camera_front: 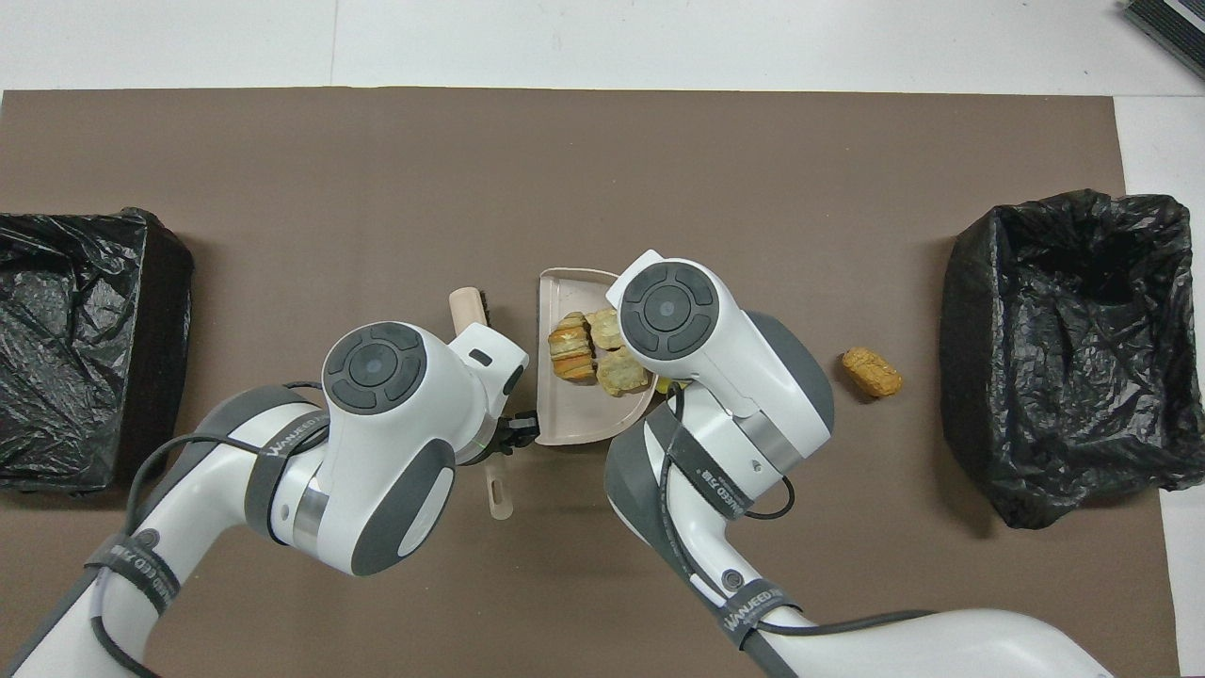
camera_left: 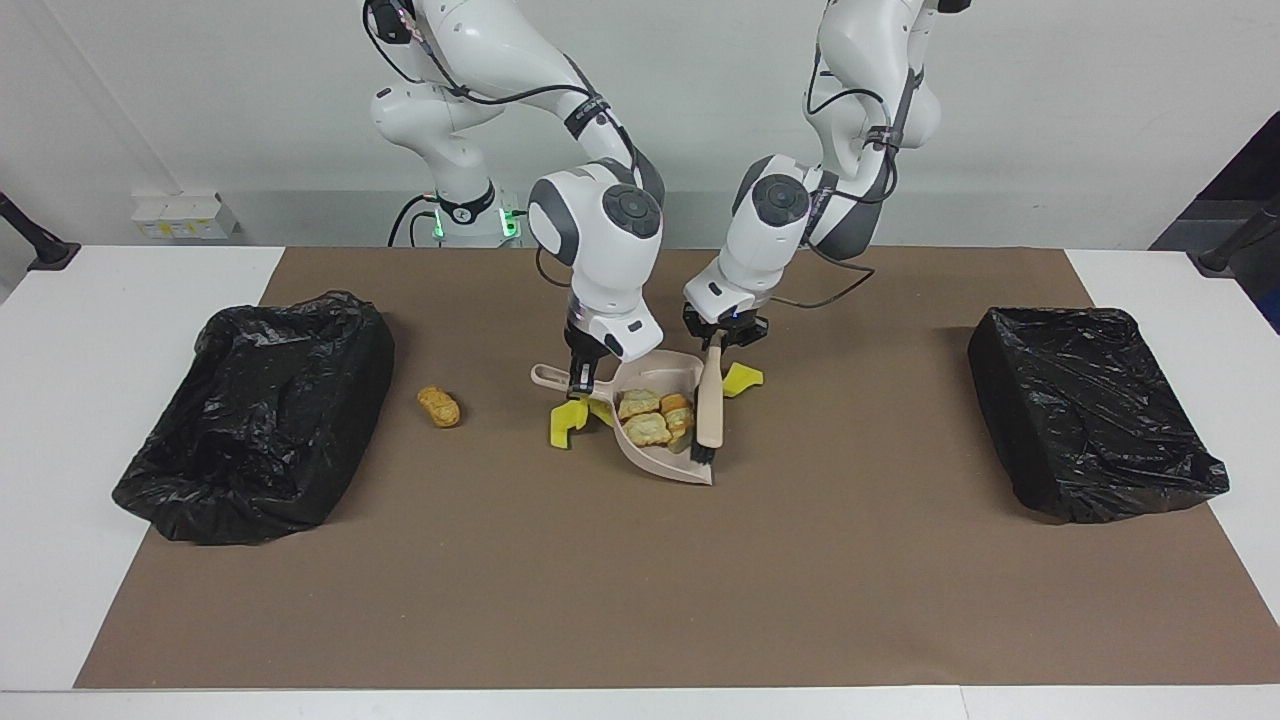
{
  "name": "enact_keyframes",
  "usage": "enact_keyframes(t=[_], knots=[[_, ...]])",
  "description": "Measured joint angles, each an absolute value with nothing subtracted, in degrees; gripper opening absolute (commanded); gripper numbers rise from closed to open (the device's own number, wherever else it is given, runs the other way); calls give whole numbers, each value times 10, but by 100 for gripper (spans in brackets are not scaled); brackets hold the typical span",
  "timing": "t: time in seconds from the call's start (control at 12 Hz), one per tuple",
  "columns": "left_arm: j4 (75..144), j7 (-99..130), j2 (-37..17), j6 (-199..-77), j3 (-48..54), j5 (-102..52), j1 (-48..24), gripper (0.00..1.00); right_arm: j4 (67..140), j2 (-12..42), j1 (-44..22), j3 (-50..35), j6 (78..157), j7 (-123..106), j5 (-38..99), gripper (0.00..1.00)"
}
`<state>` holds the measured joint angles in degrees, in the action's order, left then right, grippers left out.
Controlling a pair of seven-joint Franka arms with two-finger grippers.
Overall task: Sweep and dump trash in bin
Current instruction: 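Brush the remaining pieces into the dustpan held by the right gripper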
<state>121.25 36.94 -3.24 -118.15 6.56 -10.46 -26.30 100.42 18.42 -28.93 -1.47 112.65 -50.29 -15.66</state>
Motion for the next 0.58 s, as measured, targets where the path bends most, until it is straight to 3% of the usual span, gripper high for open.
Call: enact_keyframes(t=[0.33, 0.58], knots=[[1224, 452, 15, -1053, 66, -104, -257, 0, 1004, 184, -289, -15, 1126, -503, -157, 0], [1305, 489, 60, -1056, 74, -104, -268, 0, 1004, 184, -289, -15, 1126, -503, -157, 0]])
